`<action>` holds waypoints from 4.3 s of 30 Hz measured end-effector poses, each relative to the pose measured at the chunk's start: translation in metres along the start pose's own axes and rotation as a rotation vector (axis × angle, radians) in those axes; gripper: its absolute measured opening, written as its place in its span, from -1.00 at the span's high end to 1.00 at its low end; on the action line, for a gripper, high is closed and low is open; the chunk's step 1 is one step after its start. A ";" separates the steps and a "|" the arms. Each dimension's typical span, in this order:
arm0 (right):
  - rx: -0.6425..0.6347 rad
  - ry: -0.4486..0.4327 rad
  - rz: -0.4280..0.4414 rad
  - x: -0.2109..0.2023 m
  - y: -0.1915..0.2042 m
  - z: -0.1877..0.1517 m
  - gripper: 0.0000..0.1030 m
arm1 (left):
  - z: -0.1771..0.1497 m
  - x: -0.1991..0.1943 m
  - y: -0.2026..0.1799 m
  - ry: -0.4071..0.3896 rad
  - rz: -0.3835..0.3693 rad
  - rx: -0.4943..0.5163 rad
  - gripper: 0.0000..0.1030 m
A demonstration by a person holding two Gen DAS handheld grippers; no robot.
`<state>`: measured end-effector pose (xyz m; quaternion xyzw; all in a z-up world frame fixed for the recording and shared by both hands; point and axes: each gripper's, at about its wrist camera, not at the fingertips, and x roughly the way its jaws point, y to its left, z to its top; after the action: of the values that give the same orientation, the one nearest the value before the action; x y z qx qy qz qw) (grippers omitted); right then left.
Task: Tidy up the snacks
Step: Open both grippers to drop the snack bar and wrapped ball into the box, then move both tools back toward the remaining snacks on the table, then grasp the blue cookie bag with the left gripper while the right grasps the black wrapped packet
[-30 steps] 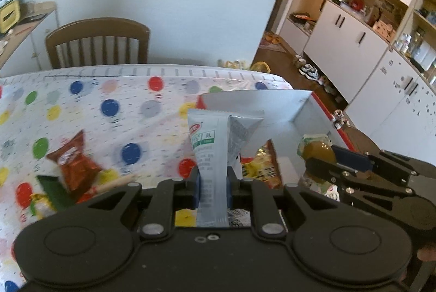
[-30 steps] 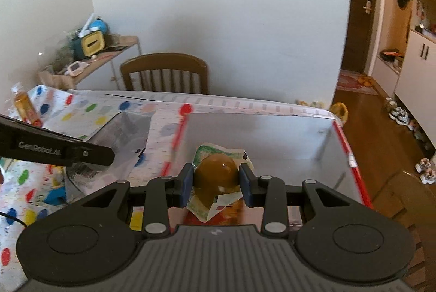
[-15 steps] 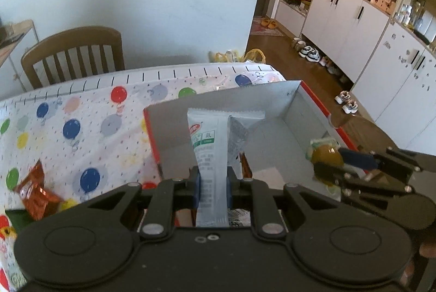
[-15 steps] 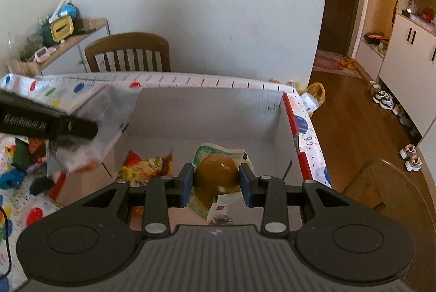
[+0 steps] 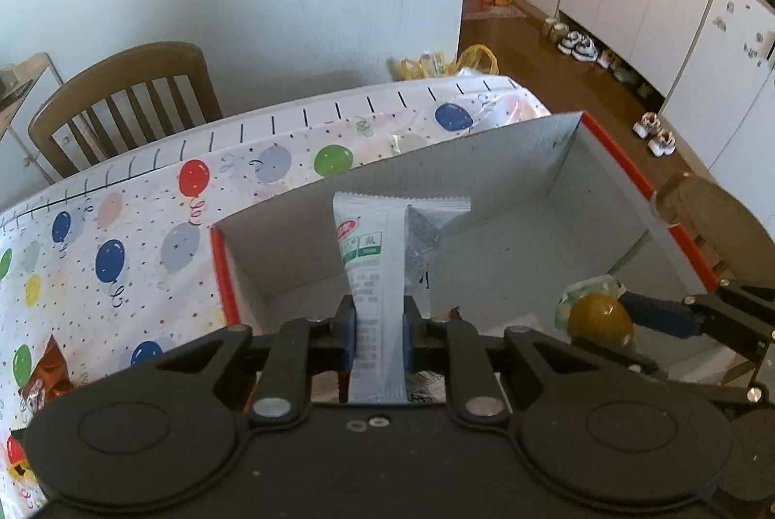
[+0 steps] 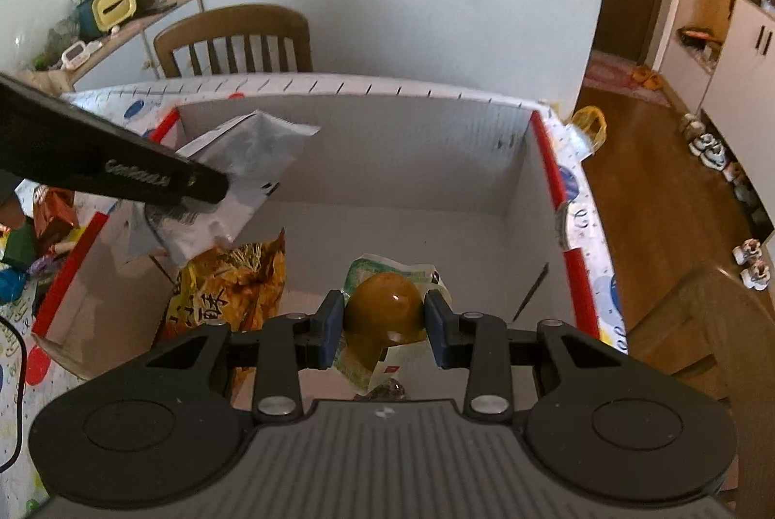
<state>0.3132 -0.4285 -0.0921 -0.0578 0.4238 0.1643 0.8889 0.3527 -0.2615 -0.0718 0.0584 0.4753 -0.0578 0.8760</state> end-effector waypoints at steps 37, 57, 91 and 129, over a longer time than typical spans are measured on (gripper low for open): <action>0.020 -0.001 0.068 -0.028 0.004 -0.002 -0.34 | -0.007 -0.016 0.001 -0.006 -0.023 -0.042 -0.24; 0.042 -0.123 0.135 -0.100 0.057 0.005 -0.61 | -0.052 -0.110 0.046 -0.170 -0.053 -0.063 -0.60; -0.092 -0.176 0.196 -0.090 0.244 -0.012 -0.82 | -0.172 -0.172 0.244 -0.224 0.069 -0.299 -0.99; -0.289 0.125 0.155 0.088 0.304 0.002 -0.38 | -0.178 -0.020 0.291 0.202 -0.040 -0.589 -0.40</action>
<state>0.2629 -0.1213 -0.1480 -0.1621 0.4534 0.2876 0.8279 0.2403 0.0541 -0.1375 -0.2019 0.5572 0.0713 0.8023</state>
